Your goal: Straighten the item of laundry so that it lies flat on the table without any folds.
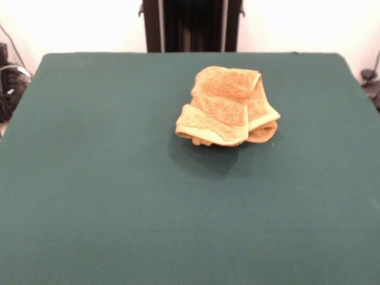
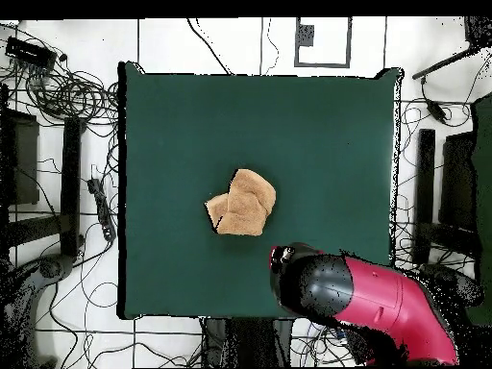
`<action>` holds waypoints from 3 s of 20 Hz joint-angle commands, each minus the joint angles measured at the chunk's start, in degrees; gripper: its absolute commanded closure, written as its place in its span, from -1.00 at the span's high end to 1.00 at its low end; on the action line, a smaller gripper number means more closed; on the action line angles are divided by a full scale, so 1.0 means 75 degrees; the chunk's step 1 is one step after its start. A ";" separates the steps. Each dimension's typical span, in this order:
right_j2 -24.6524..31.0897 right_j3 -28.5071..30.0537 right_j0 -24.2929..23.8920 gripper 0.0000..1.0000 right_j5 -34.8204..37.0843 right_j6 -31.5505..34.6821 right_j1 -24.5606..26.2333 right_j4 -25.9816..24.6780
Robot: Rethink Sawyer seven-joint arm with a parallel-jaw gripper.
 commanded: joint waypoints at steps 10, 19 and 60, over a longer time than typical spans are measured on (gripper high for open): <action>0.1051 0.0334 -0.0774 1.00 0.0651 -0.1319 -0.0032 -0.0621; 0.1122 0.0029 -0.0970 1.00 -0.0089 -0.0777 0.1372 -0.1290; 0.1252 -0.1397 0.0209 1.00 -0.1968 0.1099 0.4390 -0.0711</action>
